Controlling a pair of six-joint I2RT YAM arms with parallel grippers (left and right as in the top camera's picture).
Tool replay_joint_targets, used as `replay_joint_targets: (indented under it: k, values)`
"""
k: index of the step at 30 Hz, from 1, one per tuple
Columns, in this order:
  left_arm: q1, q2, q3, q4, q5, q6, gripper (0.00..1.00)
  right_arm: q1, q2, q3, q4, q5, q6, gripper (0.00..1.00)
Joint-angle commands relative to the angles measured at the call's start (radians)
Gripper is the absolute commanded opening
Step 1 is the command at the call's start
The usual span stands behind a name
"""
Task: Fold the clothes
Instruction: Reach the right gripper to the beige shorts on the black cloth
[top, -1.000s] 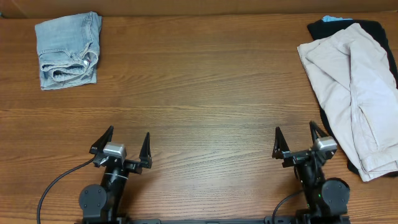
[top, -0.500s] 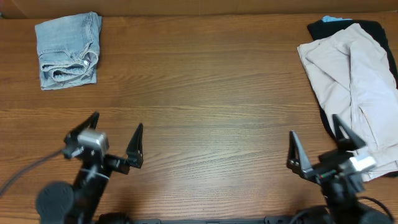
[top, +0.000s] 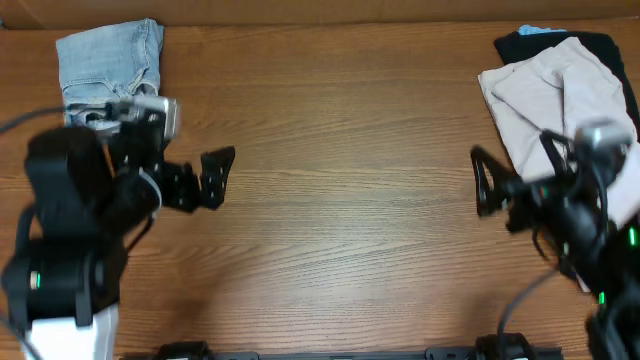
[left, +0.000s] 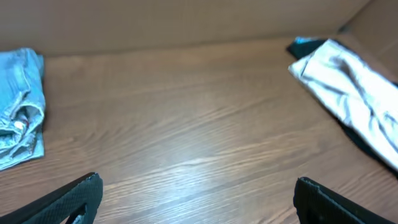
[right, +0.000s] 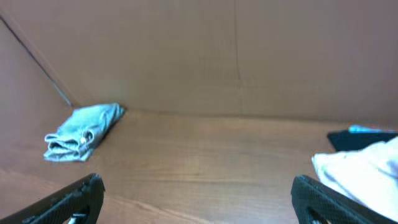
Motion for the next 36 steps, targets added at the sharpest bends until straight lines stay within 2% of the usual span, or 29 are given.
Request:
replay_joint_targets:
  k: [1, 7, 9, 12, 14, 16, 21, 26, 32, 36]
  values:
    - [-0.009, 0.089, 0.04, -0.002, 0.015, 0.064, 1.0, -0.003, 0.106, 0.057, -0.018, -0.017, 0.006, 1.0]
    - [-0.009, 0.257, 0.04, -0.006, 0.011, 0.065, 1.0, -0.01, 0.268, 0.057, -0.077, 0.002, 0.009, 1.0]
    - [-0.009, 0.326, 0.04, -0.006, 0.011, 0.065, 1.0, -0.047, 0.331, 0.057, -0.123, 0.103, 0.103, 1.0]
    - [-0.009, 0.379, 0.04, -0.01, 0.011, 0.086, 1.0, -0.161, 0.418, 0.057, -0.243, 0.288, 0.36, 1.0]
    - [-0.009, 0.394, 0.04, -0.006, 0.011, 0.088, 1.0, -0.253, 0.467, 0.052, -0.307, 0.328, 0.458, 0.96]
    - [-0.009, 0.395, 0.04, 0.003, 0.011, 0.088, 1.0, -0.353, 0.502, 0.028, -0.323, 0.318, 0.497, 0.96]
    - [-0.01, 0.39, 0.04, 0.011, 0.014, 0.109, 1.0, -0.602, 0.556, -0.04, -0.318, 0.27, 0.494, 0.96]
    - [-0.01, 0.39, 0.04, 0.014, 0.014, 0.11, 1.0, -0.822, 0.581, -0.077, -0.314, 0.218, 0.423, 0.96]
    - [-0.016, 0.39, 0.04, 0.05, 0.015, 0.109, 1.0, -0.988, 0.581, -0.175, -0.285, 0.166, 0.365, 0.96]
    - [-0.027, 0.391, 0.04, 0.075, 0.014, 0.11, 1.0, -1.045, 0.581, -0.285, -0.212, 0.121, 0.364, 0.96]
